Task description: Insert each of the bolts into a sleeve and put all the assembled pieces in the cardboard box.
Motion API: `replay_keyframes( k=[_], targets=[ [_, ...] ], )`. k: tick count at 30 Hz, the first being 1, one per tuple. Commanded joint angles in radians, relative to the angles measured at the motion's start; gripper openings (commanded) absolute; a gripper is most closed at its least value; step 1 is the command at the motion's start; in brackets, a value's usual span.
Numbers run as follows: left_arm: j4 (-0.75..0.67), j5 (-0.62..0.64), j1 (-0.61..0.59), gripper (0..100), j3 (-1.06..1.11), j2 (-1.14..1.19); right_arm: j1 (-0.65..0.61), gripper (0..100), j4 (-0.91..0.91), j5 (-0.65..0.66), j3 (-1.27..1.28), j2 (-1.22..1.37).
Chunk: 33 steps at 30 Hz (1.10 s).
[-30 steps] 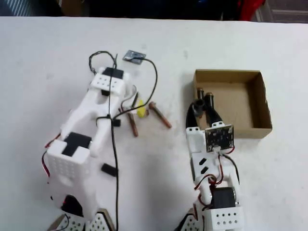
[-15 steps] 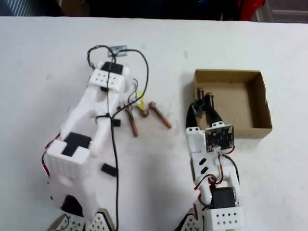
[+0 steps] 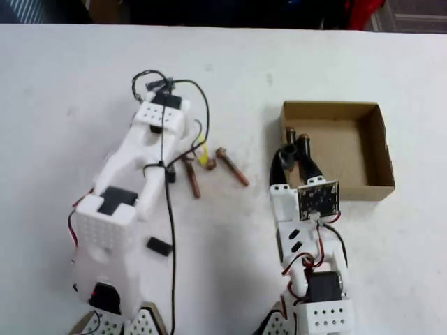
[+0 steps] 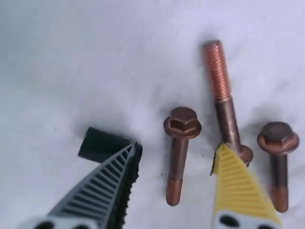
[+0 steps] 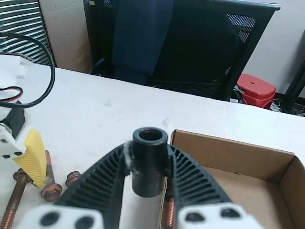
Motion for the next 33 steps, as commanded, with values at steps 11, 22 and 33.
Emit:
replay_keyframes(
  k=[11, 22, 33],
  targets=[
    [0.020, 0.031, -0.004, 27, -0.138, 0.122, 0.012, 1.7, 0.002, -0.008, 0.009, -0.012],
    [0.015, 0.052, -0.004, 27, -0.164, 0.157, 0.012, 1.7, 0.002, -0.008, 0.009, -0.013],
    [-0.021, 0.012, -0.004, 15, -0.164, 0.157, 0.012, 1.7, 0.002, -0.008, 0.009, -0.013]
  ],
)
